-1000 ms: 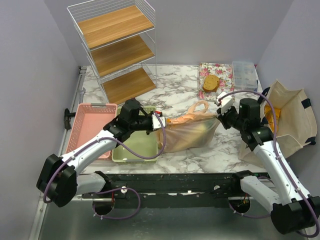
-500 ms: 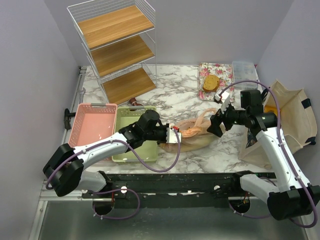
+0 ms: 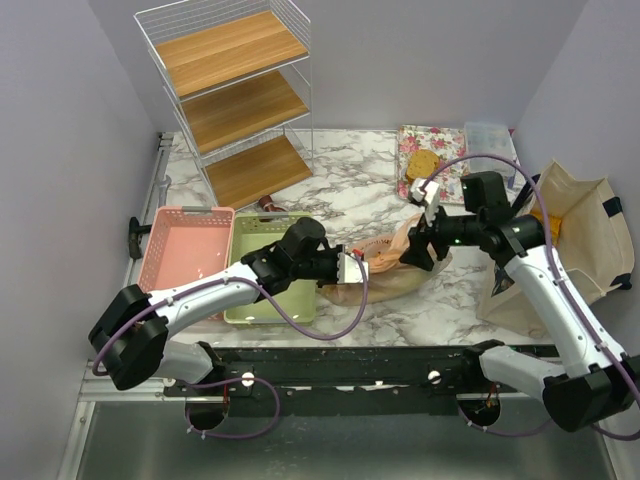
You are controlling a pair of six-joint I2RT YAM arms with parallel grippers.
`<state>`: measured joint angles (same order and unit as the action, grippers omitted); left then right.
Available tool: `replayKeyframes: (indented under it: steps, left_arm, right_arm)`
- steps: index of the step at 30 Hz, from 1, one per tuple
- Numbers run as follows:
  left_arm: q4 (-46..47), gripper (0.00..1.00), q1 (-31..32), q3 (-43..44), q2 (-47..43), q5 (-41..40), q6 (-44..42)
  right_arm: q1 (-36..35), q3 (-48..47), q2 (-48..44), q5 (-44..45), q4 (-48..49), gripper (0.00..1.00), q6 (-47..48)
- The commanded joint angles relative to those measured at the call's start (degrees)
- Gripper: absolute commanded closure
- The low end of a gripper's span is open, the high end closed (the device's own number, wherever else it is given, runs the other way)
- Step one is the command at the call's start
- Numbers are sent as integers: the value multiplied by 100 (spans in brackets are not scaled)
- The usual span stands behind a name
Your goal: Untie the knot of the grocery bags and take out the mixed food
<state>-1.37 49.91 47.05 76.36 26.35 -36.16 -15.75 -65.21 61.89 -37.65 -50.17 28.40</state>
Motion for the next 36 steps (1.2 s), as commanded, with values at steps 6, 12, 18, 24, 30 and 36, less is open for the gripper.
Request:
replayKeyframes:
  steps: [6, 12, 18, 24, 30, 36]
  left_arm:
    - [-240, 100, 129, 75, -51, -159, -88]
    - [-265, 100, 124, 79, -102, -351, 82]
    - [-159, 100, -11, -549, -577, -620, 162]
    - [-246, 96, -642, -965, -1020, -466, 360]
    - [-450, 44, -475, -460, -1642, -160, 490]
    - [-200, 36, 300, 254, -1392, -691, 490]
  right_arm:
    - [-797, 206, 496, 1387, 647, 36, 109]
    - [-814, 568, 291, 1985, 288, 85, 784]
    - [-732, 439, -359, 3259, 820, 100, 192]
    - [-414, 144, -567, 3081, 1218, 99, -796]
    - [-418, 256, -659, 2068, 1227, 99, -1106]
    - [-417, 293, -720, 1905, 1275, 99, -1268]
